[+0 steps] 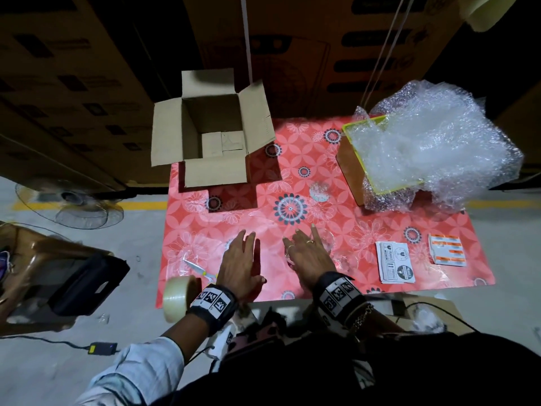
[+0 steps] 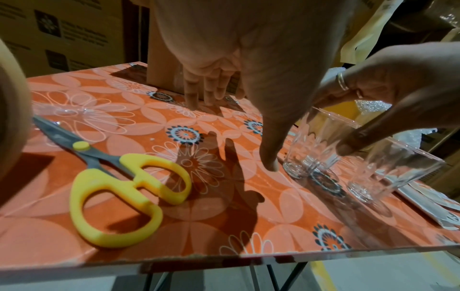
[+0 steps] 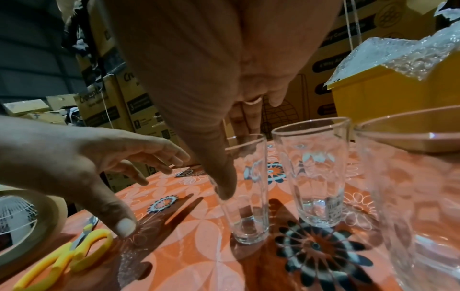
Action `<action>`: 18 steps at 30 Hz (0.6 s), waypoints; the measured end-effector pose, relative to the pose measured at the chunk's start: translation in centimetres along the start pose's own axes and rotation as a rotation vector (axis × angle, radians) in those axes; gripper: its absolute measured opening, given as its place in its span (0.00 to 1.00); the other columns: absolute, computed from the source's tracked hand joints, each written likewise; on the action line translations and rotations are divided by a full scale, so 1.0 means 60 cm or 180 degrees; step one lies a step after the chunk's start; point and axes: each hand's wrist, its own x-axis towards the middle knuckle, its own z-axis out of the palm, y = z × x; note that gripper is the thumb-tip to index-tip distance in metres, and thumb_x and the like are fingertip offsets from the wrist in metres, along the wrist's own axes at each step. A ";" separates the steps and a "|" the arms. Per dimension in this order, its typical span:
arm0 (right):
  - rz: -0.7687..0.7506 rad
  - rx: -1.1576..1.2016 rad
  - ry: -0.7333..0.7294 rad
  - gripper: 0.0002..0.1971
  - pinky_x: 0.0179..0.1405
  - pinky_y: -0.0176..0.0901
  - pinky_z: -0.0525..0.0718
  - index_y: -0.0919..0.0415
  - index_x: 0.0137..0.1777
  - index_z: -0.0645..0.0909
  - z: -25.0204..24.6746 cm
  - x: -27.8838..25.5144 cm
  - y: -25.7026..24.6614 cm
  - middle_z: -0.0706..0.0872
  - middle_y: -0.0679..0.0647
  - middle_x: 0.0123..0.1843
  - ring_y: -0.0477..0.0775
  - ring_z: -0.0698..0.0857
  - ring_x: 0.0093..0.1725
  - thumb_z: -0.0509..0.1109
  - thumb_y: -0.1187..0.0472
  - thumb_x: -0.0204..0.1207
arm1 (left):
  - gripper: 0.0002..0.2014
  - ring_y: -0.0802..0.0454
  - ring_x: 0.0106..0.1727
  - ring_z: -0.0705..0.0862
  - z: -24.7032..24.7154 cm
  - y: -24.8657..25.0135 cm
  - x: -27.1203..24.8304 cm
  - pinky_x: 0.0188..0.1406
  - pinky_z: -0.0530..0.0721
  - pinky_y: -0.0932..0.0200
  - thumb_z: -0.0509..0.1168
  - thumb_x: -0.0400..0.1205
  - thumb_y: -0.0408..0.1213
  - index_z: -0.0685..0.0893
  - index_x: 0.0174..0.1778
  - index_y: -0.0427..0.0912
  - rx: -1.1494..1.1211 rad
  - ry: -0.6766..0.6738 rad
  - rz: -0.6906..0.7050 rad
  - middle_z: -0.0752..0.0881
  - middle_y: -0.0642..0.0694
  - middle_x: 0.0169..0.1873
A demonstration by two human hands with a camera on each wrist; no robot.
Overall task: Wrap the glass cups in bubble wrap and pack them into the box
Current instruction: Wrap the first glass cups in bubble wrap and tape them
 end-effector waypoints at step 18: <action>0.0323 0.0018 0.0188 0.36 0.86 0.66 0.32 0.57 0.85 0.67 -0.058 0.127 -0.079 0.77 0.60 0.78 0.60 0.73 0.81 0.76 0.55 0.78 | 0.61 0.36 0.89 0.56 -0.059 -0.056 0.013 0.84 0.66 0.43 0.83 0.72 0.51 0.50 0.91 0.40 -0.0023 0.0150 0.0102 0.54 0.35 0.90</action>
